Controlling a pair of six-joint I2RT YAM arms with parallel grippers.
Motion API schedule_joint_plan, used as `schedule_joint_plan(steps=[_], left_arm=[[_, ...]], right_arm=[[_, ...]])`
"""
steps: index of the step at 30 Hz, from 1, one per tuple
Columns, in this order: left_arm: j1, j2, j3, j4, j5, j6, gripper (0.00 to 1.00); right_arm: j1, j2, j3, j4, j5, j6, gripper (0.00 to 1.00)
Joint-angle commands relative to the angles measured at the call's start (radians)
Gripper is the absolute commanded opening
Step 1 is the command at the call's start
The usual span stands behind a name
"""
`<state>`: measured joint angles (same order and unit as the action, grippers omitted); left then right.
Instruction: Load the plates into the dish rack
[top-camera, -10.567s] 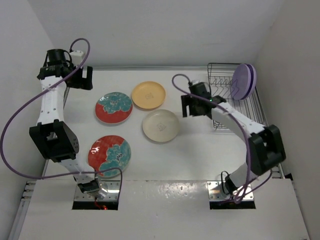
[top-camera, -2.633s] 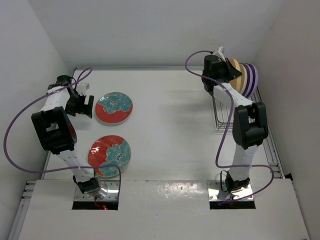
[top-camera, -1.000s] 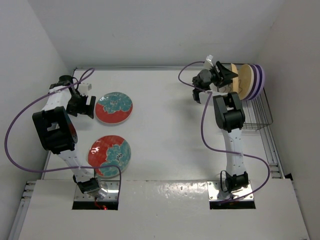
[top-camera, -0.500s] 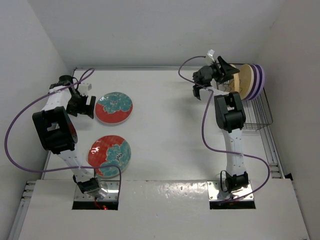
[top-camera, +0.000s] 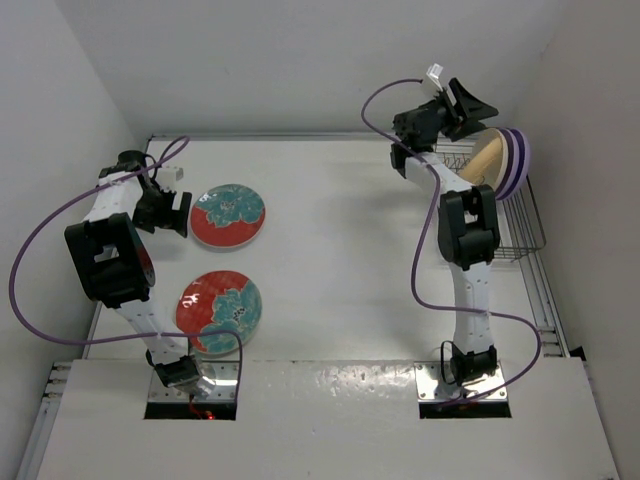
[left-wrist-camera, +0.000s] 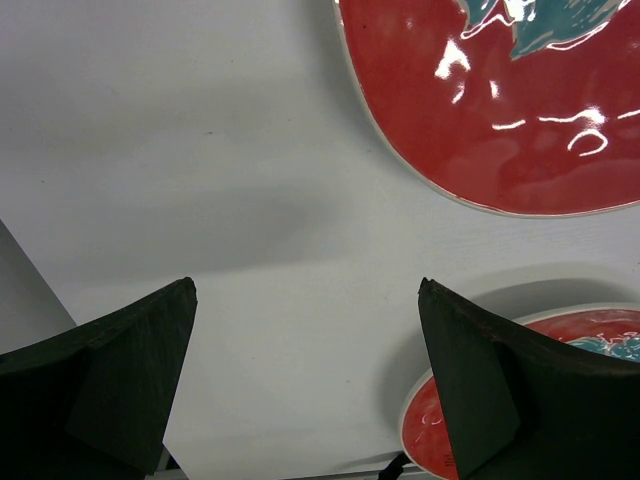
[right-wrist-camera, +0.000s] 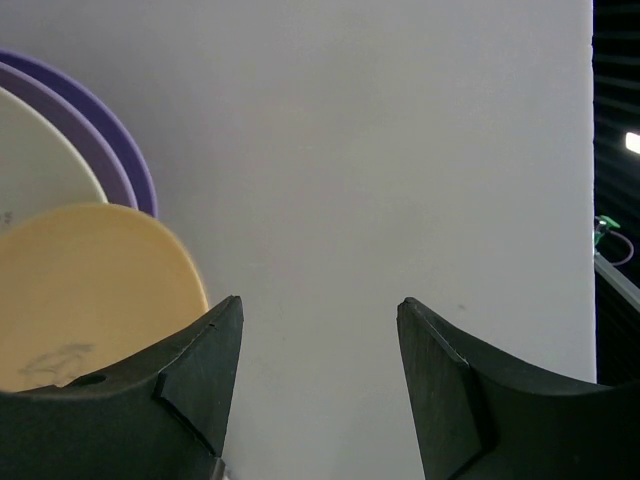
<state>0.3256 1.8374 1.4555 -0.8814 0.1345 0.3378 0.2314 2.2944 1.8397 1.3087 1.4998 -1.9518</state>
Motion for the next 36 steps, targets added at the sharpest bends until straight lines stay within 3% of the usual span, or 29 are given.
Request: schedule_joint_plan(steps=[1, 9, 13, 17, 20, 21, 25, 28, 29, 31, 32, 33, 34, 35, 36], left_arm=[[-0.008, -0.023, 0.019, -0.001, 0.016, 0.015, 0.97], [-0.008, -0.032, 0.009, -0.001, 0.007, 0.024, 0.97], [-0.008, -0.032, 0.009, -0.001, 0.016, 0.024, 0.97], [-0.008, -0.023, 0.009, -0.001, 0.025, 0.024, 0.97], [-0.008, -0.012, 0.022, -0.001, 0.025, 0.024, 0.97], [-0.019, -0.003, 0.037, -0.01, 0.025, 0.024, 0.97], [-0.04, 0.006, 0.098, -0.033, 0.034, 0.024, 0.97], [-0.051, -0.019, 0.112, -0.042, 0.043, 0.024, 0.97], [-0.051, -0.032, 0.092, -0.042, 0.043, 0.024, 0.97], [-0.06, -0.05, 0.074, -0.042, 0.043, 0.033, 0.97], [-0.06, -0.064, 0.065, -0.042, 0.043, 0.033, 0.97], [-0.06, -0.064, 0.053, -0.042, 0.043, 0.033, 0.97], [-0.06, -0.064, 0.052, -0.042, 0.056, 0.033, 0.97], [-0.06, -0.064, 0.052, -0.042, 0.056, 0.033, 0.97], [-0.06, -0.075, 0.052, -0.042, 0.065, 0.033, 0.97]], right_arm=[[0.003, -0.041, -0.03, 0.317, 0.261, -0.032, 0.63], [0.003, -0.027, -0.023, 0.319, 0.269, -0.029, 0.63], [0.013, -0.096, -0.036, 0.317, 0.275, -0.038, 0.61], [0.098, -0.226, -0.095, 0.308, 0.275, -0.116, 0.61], [0.192, -0.381, -0.252, 0.31, 0.275, -0.202, 0.61], [0.257, -0.397, -0.37, 0.311, 0.272, -0.237, 0.61], [0.368, -0.42, -0.577, 0.311, 0.125, -0.285, 0.61], [0.44, -0.417, -0.38, 0.319, 0.143, -0.225, 0.61], [0.485, -0.421, -0.218, 0.314, 0.116, -0.211, 0.61], [0.577, -0.467, -0.13, 0.264, 0.062, -0.2, 0.61], [0.65, -0.493, -0.242, 0.188, -0.031, -0.021, 0.61], [0.687, -0.651, -0.3, -0.346, -0.071, 0.117, 0.61], [0.814, -0.732, -0.321, -0.673, -0.189, 0.548, 0.61], [0.832, -0.798, -0.162, -1.106, -0.445, 1.204, 0.64], [0.82, -0.87, 0.024, -1.887, -0.867, 1.71, 0.64]])
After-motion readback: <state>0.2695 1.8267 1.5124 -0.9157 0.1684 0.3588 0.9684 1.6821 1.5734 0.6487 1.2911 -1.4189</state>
